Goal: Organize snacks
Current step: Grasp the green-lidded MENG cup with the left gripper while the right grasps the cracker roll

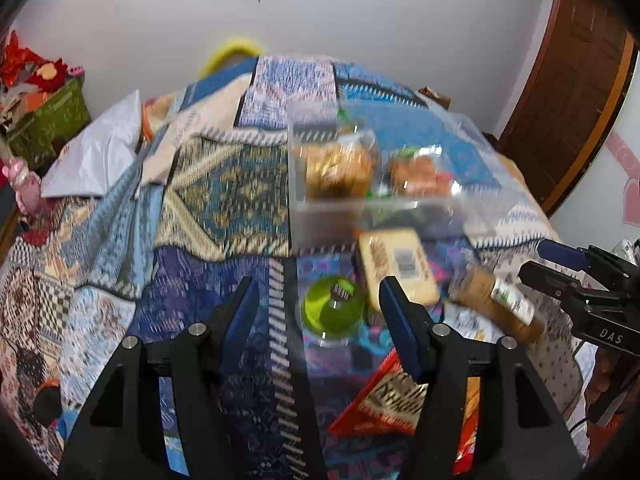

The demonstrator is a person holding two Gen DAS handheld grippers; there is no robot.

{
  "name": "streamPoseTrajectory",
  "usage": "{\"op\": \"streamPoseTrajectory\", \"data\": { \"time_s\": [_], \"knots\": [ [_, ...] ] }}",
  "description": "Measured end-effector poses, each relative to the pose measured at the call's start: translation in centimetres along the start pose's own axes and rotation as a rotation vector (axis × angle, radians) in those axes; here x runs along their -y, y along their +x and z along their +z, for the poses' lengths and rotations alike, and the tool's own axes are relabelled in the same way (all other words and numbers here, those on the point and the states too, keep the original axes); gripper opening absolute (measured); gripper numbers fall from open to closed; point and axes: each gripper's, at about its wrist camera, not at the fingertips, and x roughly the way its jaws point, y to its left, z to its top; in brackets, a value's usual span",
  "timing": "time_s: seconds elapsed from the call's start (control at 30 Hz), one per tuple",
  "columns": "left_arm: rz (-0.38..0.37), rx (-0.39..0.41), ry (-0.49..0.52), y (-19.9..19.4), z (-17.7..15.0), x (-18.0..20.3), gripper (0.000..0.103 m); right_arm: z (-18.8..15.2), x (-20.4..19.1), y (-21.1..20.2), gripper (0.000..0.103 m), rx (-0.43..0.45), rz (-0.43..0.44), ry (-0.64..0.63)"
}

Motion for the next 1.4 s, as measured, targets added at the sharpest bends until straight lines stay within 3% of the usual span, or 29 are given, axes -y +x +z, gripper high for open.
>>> {"op": "streamPoseTrajectory", "data": {
  "time_s": [0.3,0.5,0.73,1.07,1.4],
  "knots": [
    [-0.003,-0.104,-0.018,2.9,-2.6,-0.7,0.062,-2.6,0.0,2.8,0.057,-0.105,0.007,-0.002],
    [-0.014,-0.138,-0.016,4.9,-2.4,-0.1,0.062,-2.8,0.5,3.5,0.054,-0.125,0.071,0.046],
    [0.002,-0.159,0.001,7.1,-1.6,0.6,0.062,-2.8,0.0,4.0,0.052,-0.140,0.078,0.017],
    [0.013,-0.120,0.007,7.3,-1.6,0.7,0.055,-3.1,-0.2,3.9,0.038,-0.129,0.091,0.000],
    [0.018,-0.037,0.001,3.1,-1.6,0.3,0.055,-3.3,0.8,1.4,0.032,-0.072,0.047,0.047]
  ]
}}
